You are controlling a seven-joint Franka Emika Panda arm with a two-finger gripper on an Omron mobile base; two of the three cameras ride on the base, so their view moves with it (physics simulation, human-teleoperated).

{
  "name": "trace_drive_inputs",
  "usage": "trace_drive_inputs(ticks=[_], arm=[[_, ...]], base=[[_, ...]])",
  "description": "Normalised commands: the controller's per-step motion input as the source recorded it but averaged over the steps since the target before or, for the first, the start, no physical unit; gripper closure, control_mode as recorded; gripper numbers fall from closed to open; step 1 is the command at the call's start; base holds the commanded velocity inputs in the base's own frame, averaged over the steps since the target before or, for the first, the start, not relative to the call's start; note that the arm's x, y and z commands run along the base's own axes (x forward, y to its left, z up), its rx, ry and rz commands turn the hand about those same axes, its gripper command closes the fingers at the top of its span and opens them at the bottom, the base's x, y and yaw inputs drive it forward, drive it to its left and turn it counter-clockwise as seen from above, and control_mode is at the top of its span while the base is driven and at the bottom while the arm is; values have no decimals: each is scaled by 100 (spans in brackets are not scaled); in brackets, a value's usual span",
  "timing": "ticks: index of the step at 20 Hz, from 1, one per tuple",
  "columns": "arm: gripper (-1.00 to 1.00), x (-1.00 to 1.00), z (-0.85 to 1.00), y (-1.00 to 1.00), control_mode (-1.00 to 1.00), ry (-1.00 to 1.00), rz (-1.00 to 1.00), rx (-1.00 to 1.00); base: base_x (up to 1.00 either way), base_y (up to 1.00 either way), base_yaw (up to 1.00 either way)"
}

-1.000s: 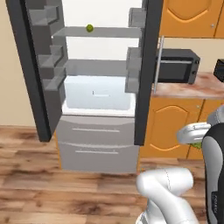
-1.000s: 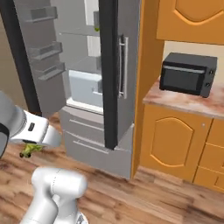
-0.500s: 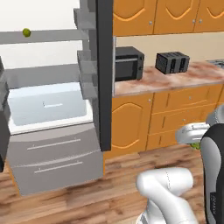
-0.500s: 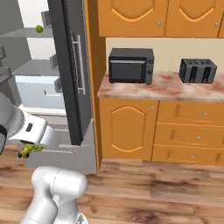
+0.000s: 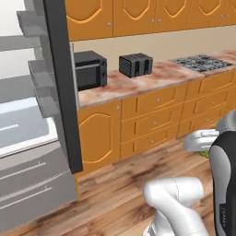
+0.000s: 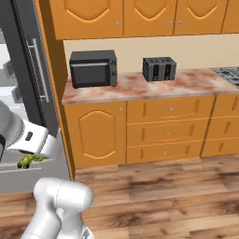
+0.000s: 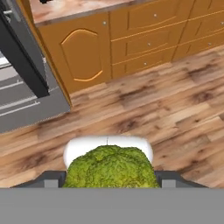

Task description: Pick broccoli from the fridge and place it on the plate on the counter.

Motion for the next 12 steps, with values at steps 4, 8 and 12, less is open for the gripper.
trace_drive_inputs(ticks=[4, 8, 12], arm=[[100, 0, 0, 0, 100, 0, 0, 0], [100, 0, 0, 0, 100, 0, 0, 0], [100, 0, 0, 0, 100, 0, 0, 0]], base=[[0, -41, -33], [0, -33, -32], [16, -21, -35]])
